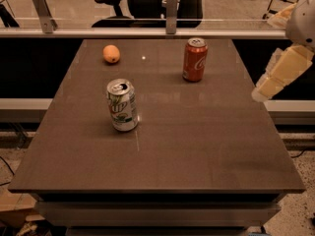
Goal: Pick coke can
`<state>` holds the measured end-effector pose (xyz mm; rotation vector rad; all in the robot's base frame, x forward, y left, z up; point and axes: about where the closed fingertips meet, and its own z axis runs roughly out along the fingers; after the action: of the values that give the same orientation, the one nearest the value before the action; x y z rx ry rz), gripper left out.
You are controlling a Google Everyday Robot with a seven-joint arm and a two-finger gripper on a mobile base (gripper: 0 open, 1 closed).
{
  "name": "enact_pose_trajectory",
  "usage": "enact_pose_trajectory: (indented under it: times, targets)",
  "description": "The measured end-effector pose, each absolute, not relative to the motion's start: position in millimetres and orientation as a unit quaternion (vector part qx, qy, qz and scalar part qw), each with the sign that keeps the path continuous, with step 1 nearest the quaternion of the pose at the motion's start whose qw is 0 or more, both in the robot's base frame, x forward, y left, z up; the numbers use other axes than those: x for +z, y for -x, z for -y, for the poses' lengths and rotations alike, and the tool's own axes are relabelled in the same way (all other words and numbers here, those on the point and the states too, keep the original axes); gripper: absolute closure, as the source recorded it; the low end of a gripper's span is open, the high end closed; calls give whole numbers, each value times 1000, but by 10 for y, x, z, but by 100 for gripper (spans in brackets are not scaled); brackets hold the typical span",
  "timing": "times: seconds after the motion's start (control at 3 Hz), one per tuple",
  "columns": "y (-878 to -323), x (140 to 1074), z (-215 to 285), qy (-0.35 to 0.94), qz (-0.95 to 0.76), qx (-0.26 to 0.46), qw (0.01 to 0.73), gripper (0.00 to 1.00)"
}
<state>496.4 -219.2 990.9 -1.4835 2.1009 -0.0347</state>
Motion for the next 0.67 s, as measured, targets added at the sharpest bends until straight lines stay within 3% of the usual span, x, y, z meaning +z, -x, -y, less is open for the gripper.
enact_pose_trajectory:
  times: [0.67]
  targets:
    - [-5434,9685,2280,492,-782,64,377,0]
